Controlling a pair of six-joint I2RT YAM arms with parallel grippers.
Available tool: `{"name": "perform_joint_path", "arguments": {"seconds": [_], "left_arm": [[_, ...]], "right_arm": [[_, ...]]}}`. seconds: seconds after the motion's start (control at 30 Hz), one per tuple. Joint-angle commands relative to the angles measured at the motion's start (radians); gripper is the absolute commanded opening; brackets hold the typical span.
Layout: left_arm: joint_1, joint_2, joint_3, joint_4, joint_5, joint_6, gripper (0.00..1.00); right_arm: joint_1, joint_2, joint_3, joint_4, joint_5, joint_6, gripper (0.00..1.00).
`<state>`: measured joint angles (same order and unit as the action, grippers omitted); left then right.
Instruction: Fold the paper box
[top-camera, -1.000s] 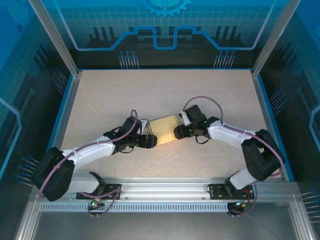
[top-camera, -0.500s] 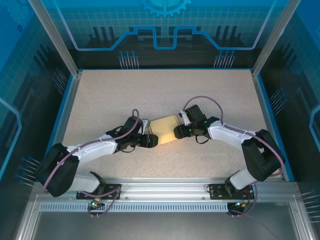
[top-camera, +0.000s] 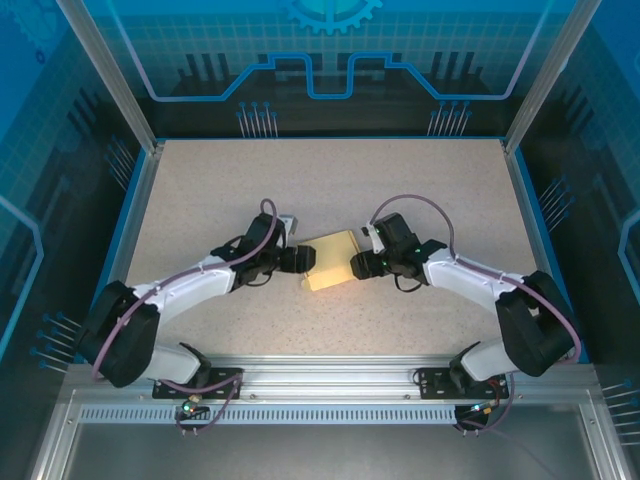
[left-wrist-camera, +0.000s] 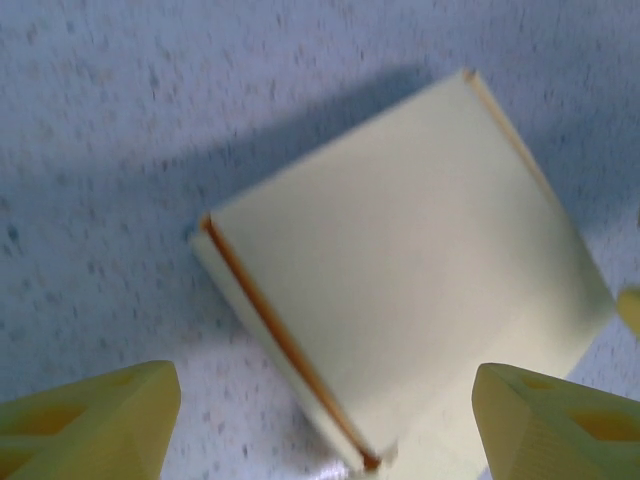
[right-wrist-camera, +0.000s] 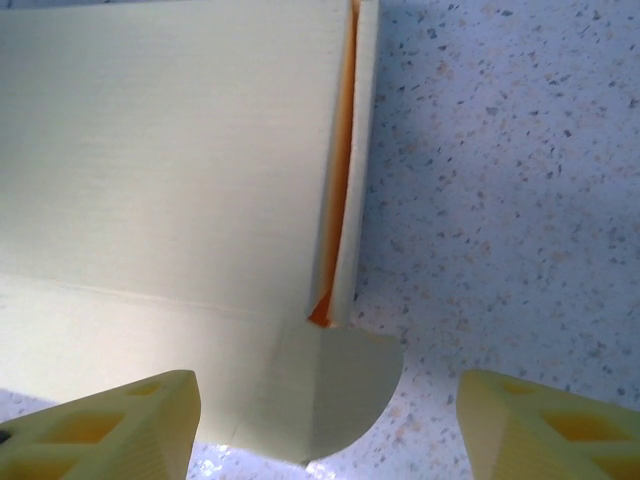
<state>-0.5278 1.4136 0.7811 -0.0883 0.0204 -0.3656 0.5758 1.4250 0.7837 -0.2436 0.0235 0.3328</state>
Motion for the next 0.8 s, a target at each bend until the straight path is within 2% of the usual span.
{"name": "perform_joint_path", "arguments": {"seconds": [0.0,0.27,0.53,0.77], "left_arm": [[0.022,0.088,0.088,0.009,-0.014,0.053,0.79],[0.057,0.315,0.297,-0.058,0.029,0.129,0.79],[0.089,0.447,0.431,-0.12,0.137,0.185,0.78],[0.104,0.503,0.471,-0.153,0.218,0.209,0.78]], "right_arm": [[0.052,-0.04,-0.034,0.021,0.009,0.04,0.69],[0.163,-0.029,-0.029,0.094,-0.012,0.086,0.69],[0.185,0.014,-0.054,0.137,-0.073,0.14,0.69],[0.185,0.05,-0.102,0.235,-0.129,0.214,0.69]]}}
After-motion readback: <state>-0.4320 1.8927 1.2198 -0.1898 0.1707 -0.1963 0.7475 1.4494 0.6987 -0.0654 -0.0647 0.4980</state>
